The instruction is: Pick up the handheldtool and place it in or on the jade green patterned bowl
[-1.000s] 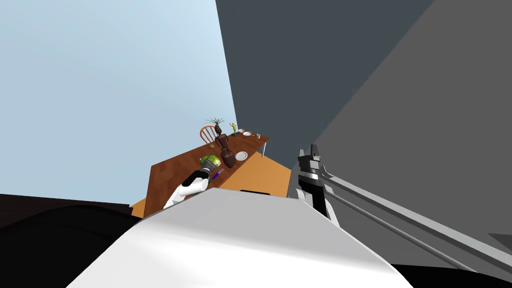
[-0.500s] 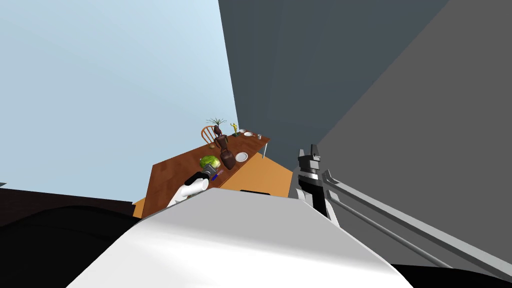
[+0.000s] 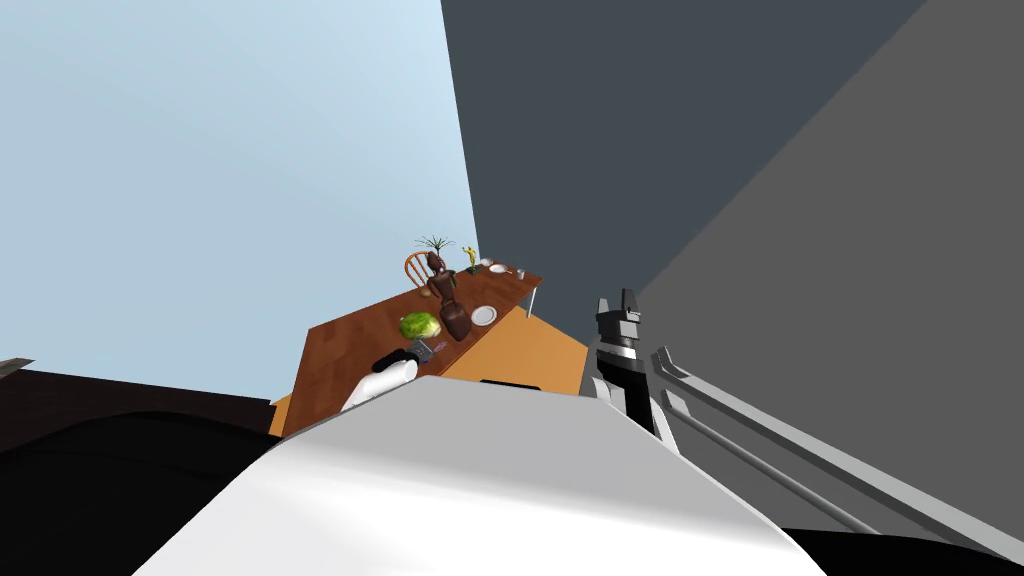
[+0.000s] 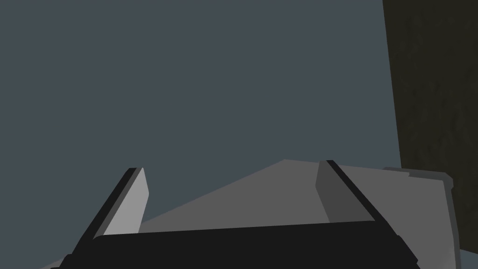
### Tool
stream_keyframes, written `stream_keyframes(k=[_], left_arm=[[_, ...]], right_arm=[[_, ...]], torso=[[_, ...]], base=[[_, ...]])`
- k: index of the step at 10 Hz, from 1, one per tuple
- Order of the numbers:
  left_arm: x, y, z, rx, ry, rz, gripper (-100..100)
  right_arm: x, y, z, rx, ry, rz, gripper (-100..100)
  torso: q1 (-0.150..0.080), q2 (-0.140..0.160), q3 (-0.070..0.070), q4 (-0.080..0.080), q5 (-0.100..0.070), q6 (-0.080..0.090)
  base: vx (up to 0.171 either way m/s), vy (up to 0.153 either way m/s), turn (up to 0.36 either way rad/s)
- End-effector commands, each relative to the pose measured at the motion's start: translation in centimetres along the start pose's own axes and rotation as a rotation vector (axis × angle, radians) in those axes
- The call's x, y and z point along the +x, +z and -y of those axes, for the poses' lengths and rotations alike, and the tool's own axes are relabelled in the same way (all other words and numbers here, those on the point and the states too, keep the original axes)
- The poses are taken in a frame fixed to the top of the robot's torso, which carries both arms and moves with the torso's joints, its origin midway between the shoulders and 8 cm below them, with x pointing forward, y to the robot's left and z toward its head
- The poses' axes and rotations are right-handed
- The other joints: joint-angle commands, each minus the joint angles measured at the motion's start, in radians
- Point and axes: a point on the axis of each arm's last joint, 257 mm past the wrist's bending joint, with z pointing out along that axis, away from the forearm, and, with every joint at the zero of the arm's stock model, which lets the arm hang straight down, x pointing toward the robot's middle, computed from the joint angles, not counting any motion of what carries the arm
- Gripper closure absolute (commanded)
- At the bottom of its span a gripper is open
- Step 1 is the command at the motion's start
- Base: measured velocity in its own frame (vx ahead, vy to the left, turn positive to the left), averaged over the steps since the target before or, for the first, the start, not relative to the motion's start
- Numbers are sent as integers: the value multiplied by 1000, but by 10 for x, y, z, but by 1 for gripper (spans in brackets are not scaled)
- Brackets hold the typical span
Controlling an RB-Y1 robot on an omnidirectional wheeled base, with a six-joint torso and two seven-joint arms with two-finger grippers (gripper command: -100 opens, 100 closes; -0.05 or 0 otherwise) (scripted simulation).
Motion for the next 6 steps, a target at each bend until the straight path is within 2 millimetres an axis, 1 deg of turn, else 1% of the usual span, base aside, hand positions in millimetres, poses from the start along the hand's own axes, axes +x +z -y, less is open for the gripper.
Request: stream_keyframes(k=[1, 3, 5, 6], left_arm=[[-13, 3, -21, -63, -28, 35, -100], [-27, 6, -39, -123, -53, 70, -100], [-37, 7, -53, -168, -69, 95, -100], [-43, 6, -64, -199, -80, 112, -100]], right_arm=[[0, 0, 0, 0, 0, 0, 0], [0, 0, 0, 0, 0, 0, 0], [0, 0, 0, 0, 0, 0, 0], [0, 0, 0, 0, 0, 0, 0]], torso=[[0, 0, 0, 0, 0, 0], [2, -1, -1, 0, 0, 0], [2, 0, 0, 0, 0, 0], [2, 0, 0, 0, 0, 0]], base=[[48, 17, 57], [60, 26, 42], [41, 27, 21], [34, 18, 30]])
